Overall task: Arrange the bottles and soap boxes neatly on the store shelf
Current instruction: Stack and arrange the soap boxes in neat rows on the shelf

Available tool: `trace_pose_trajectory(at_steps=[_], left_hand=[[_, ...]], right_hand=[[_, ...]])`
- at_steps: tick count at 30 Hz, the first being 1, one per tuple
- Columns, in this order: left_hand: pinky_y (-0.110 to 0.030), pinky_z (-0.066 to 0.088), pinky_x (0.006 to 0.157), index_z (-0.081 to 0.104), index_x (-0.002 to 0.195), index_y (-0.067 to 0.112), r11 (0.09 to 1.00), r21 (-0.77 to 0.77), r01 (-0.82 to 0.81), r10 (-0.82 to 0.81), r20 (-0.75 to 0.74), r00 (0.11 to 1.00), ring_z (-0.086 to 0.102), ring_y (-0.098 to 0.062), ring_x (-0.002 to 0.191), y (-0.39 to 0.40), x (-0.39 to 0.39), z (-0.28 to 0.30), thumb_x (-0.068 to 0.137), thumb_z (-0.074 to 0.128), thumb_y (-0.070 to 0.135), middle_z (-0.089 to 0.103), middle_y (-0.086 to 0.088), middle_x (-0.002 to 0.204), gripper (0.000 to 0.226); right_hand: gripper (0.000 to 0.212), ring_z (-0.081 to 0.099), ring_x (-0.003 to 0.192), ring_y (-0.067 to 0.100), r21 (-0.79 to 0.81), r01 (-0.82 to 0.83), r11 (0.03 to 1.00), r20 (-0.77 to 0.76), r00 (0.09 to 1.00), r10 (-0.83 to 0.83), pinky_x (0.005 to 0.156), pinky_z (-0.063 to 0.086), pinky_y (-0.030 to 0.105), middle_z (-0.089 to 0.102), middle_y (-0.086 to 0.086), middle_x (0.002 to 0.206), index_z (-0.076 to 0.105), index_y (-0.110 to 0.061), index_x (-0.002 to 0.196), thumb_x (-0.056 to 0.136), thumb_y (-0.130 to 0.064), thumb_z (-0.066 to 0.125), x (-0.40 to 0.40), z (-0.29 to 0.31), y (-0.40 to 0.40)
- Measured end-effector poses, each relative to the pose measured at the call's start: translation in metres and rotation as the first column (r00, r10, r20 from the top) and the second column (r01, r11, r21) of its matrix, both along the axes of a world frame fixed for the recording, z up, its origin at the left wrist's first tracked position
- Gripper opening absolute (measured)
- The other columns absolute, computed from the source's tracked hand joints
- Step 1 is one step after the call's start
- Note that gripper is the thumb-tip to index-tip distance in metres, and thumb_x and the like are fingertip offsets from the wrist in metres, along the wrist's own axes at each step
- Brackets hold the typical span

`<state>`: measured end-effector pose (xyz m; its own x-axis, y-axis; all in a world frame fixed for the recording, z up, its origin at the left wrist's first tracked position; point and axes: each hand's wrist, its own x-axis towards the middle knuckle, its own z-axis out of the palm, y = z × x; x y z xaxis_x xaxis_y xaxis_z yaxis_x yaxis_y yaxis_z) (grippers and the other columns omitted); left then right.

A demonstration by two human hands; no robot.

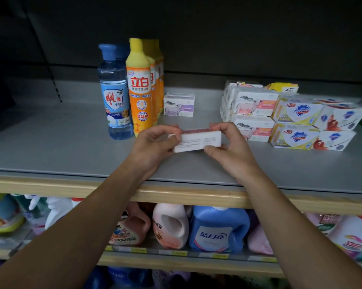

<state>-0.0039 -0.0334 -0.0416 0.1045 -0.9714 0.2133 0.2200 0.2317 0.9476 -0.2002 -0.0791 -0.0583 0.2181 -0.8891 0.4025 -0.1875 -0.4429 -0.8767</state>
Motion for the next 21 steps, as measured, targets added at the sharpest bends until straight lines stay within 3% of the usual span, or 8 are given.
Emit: trace_pose_trajectory(at_steps=[3,6,8,11,13,15,18,21], left_hand=[[-0.049,0.046,0.096,0.068,0.087,0.004,1.000,-0.001,-0.001,0.001,0.039,0.999,0.057,-0.028,0.119,-0.002,0.001,-0.002,0.083,0.062,-0.010,0.056,-0.012,0.132,0.016],[-0.048,0.046,0.095,0.067,0.087,0.004,1.000,-0.015,-0.003,0.004,0.041,0.999,0.056,-0.030,0.120,-0.003,0.001,-0.004,0.084,0.061,-0.010,0.056,-0.014,0.132,0.016],[-0.043,0.050,0.091,0.066,0.089,0.006,1.000,-0.019,-0.004,0.005,0.035,0.999,0.059,-0.029,0.111,-0.003,0.000,-0.004,0.087,0.059,-0.006,0.059,-0.014,0.125,0.014],[-0.037,0.058,0.085,0.067,0.096,0.010,1.000,-0.005,0.001,-0.001,0.011,1.000,0.064,-0.024,0.104,-0.002,-0.001,-0.001,0.092,0.058,0.004,0.066,-0.010,0.111,0.012],[-0.034,0.057,0.087,0.067,0.105,0.019,0.999,-0.034,-0.038,0.045,0.243,0.969,0.065,-0.014,0.106,-0.004,0.006,0.002,0.094,0.059,0.014,0.069,0.003,0.111,0.014],[-0.024,0.055,0.086,0.063,0.113,0.028,0.993,-0.097,-0.067,0.111,0.563,0.819,0.064,-0.004,0.103,-0.006,0.018,0.005,0.094,0.061,0.024,0.066,0.019,0.111,0.020],[-0.011,0.047,0.076,0.062,0.119,0.024,0.968,-0.204,-0.149,0.252,0.799,0.546,0.063,-0.006,0.095,-0.003,0.043,0.005,0.091,0.064,0.030,0.064,0.014,0.108,0.029],[-0.023,0.047,0.081,0.062,0.122,0.020,0.959,-0.212,-0.190,0.261,0.920,0.293,0.062,-0.016,0.099,0.002,0.066,-0.002,0.088,0.065,0.038,0.066,0.004,0.113,0.038]], right_hand=[[0.049,0.071,0.090,0.011,-0.012,-0.027,1.000,0.000,1.000,0.027,0.081,0.053,0.023,0.052,-0.028,0.130,0.052,-0.045,0.096,0.078,-0.004,0.072,0.001,0.000,0.000],[0.054,0.063,0.107,0.017,-0.087,-0.002,0.996,-0.108,0.994,-0.007,0.092,0.053,0.032,0.050,-0.009,0.134,0.050,-0.038,0.108,0.077,0.001,0.071,0.004,0.001,0.003],[0.053,0.056,0.112,0.016,-0.205,0.054,0.977,-0.214,0.972,-0.098,0.095,0.050,0.035,0.052,0.000,0.126,0.055,-0.026,0.117,0.075,0.000,0.073,0.007,0.003,0.004],[0.046,0.057,0.102,0.017,-0.306,0.146,0.941,-0.276,0.932,-0.234,0.088,0.047,0.033,0.060,0.000,0.113,0.060,-0.020,0.116,0.074,-0.013,0.078,0.008,0.007,0.003],[0.042,0.058,0.098,0.020,-0.307,0.167,0.937,-0.328,0.906,-0.269,0.085,0.048,0.036,0.064,0.001,0.108,0.060,-0.022,0.116,0.078,-0.023,0.078,0.009,0.009,-0.002],[0.041,0.058,0.099,0.022,-0.307,0.162,0.938,-0.402,0.871,-0.282,0.081,0.046,0.034,0.065,0.001,0.108,0.058,-0.024,0.117,0.081,-0.031,0.075,0.011,0.010,-0.010],[0.040,0.058,0.103,0.025,-0.298,0.168,0.940,-0.502,0.810,-0.303,0.079,0.043,0.031,0.065,0.002,0.111,0.055,-0.026,0.121,0.085,-0.038,0.068,0.018,0.013,-0.027],[0.044,0.058,0.108,0.028,-0.258,0.176,0.950,-0.571,0.765,-0.297,0.086,0.047,0.035,0.063,0.004,0.117,0.051,-0.024,0.127,0.089,-0.041,0.064,0.024,0.014,-0.045]])
